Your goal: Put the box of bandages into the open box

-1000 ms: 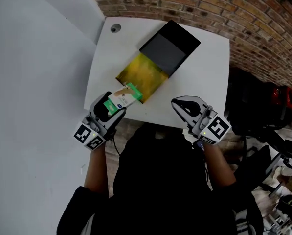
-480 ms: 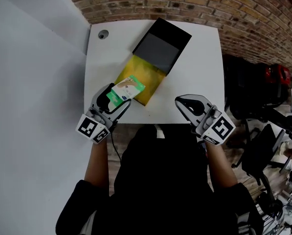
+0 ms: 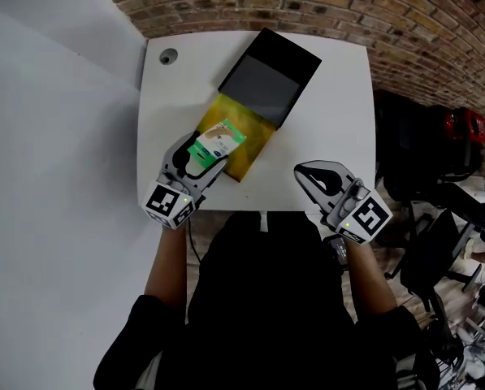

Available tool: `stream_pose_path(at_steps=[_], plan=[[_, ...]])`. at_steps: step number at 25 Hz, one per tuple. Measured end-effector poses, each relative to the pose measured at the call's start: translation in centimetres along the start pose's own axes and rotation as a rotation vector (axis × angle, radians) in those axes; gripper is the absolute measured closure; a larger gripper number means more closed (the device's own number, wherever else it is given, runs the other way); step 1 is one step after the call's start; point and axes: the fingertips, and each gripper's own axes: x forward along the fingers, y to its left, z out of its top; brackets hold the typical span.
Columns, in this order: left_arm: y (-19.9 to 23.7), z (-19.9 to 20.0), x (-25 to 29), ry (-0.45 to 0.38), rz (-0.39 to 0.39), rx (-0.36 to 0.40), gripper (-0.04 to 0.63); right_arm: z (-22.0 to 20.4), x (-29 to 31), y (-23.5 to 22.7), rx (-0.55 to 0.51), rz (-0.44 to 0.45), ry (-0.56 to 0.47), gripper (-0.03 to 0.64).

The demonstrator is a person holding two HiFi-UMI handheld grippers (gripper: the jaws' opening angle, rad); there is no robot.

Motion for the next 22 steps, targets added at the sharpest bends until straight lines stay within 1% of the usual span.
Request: stream_pose_path(at_steps=[4, 8, 10, 15, 18, 22], plan=[[0.7, -1.0, 1.5, 0.06, 0.037, 0.038, 0.244, 0.0, 1.1, -0.8, 0.01, 0.038, 0.008, 0.611], [1.6, -1.6, 3.2, 0.094, 0.057, 0.033, 0.244, -0.1, 1.7, -2.2, 0.026, 0.056, 0.02, 0.611], [1.9, -2.2, 4.0, 0.121, 0.063, 0.043, 0.244, -0.4, 2.0, -2.9, 0.034, 0.062, 0.025, 0.612], [2.1, -3.9, 5.5, 0.181, 0.059, 0.059, 0.244, -1.2, 3.2, -4.0, 0.027, 0.077, 0.04, 0.611], [1.9, -4.9, 6.4, 0.223, 0.047, 0.082, 0.244, -2.1, 3.5, -4.6, 0.043, 0.076, 0.082, 0.611], [1.8, -5.6, 7.5, 0.235, 0.039, 0.079, 0.244, -2.5, 3.8, -5.3, 0.046, 0.084, 0.087, 0.611]])
